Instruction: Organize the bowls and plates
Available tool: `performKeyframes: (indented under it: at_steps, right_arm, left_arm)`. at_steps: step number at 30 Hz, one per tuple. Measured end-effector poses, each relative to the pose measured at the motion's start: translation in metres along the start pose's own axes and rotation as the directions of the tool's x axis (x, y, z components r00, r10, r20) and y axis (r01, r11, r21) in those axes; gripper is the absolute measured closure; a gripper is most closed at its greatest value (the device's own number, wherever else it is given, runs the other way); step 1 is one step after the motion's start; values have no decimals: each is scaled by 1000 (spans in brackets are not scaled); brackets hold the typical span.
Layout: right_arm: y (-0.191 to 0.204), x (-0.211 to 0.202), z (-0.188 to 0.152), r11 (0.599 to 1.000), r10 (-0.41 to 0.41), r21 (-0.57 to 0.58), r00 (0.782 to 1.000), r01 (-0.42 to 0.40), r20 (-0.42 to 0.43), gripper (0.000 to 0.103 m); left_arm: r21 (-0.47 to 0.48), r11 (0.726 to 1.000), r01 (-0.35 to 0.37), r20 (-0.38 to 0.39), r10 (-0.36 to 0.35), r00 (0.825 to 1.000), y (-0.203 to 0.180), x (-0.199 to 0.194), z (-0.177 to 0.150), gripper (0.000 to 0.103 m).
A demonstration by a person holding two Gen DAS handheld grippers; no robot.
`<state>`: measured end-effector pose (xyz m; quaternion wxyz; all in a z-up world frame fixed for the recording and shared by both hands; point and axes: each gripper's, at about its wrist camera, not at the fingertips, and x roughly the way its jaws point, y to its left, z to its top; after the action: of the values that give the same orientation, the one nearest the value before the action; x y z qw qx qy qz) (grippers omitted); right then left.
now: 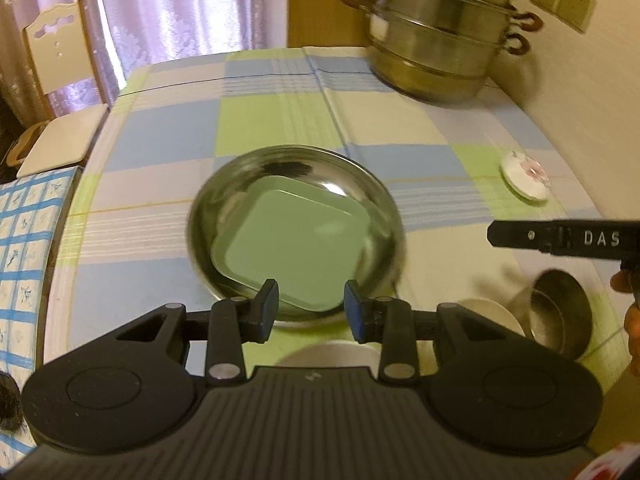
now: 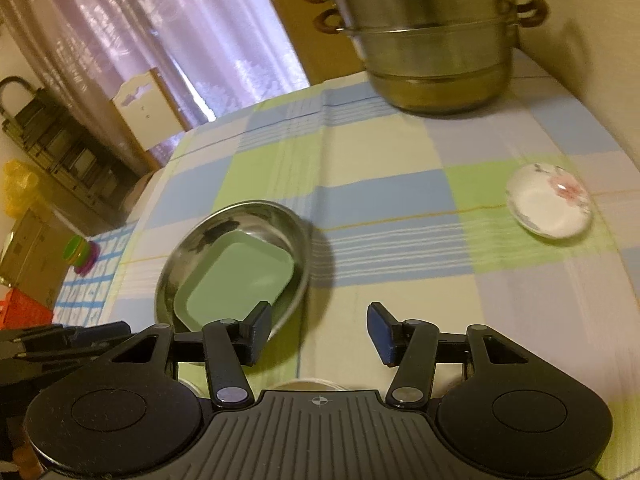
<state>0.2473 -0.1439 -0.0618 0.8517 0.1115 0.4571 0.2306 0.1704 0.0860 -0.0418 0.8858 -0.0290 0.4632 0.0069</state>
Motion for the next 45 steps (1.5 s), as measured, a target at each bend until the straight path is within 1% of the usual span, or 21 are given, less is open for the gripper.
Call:
performKeyframes:
  at_steps: [3, 6, 11, 15, 19, 25, 29, 33, 36, 40, 45]
  right_arm:
    - [-11, -9, -4, 1000, -8, 15, 1000, 8, 7, 49]
    - [-23, -17, -5, 1000, -5, 25, 1000, 4, 17, 48]
    - [-44, -33, -5, 1000, -20, 8, 998, 19, 52, 42]
    - [-63, -44, -3, 999, -35, -9, 998, 35, 47, 41]
    - [-90, -52, -2, 999, -46, 5, 999, 46, 29, 40]
    - [-132, -61, 1, 996, -91, 15, 996, 91, 11, 38]
    - [-161, -61, 6, 994, -107, 32, 994, 107, -10, 38]
    - [-183, -59, 14, 989, -141, 30, 990, 142, -24, 38]
    - [-199, -55, 20, 987, -156, 30, 987, 157, -26, 38]
    - [-217, -50, 32, 984, -178, 22, 984, 178, -7, 38]
    - [-239, -34, 48, 985, -169, 44, 985, 170, -15, 38]
  left_arm:
    - [32, 999, 16, -5, -16, 1000, -15, 0, -2, 71]
    - [41, 999, 32, -10, -32, 999, -28, 2, -2, 71]
    - [60, 997, 43, -8, -43, 999, -57, 5, 4, 71]
    - [69, 996, 50, -16, -49, 999, -83, 11, 9, 71]
    - [81, 995, 51, -32, -49, 998, -110, 18, 13, 71]
    - [93, 995, 43, -49, -39, 998, -149, 33, 21, 71]
    - [102, 994, 32, -51, -27, 998, -172, 43, 27, 71]
    - [114, 993, 21, -41, -16, 999, -192, 54, 37, 71]
    - [117, 993, 16, -34, -12, 999, -206, 65, 45, 71]
    - [111, 994, 19, -26, -16, 1000, -220, 84, 57, 71]
    - [101, 995, 27, -20, -25, 999, -230, 112, 73, 71]
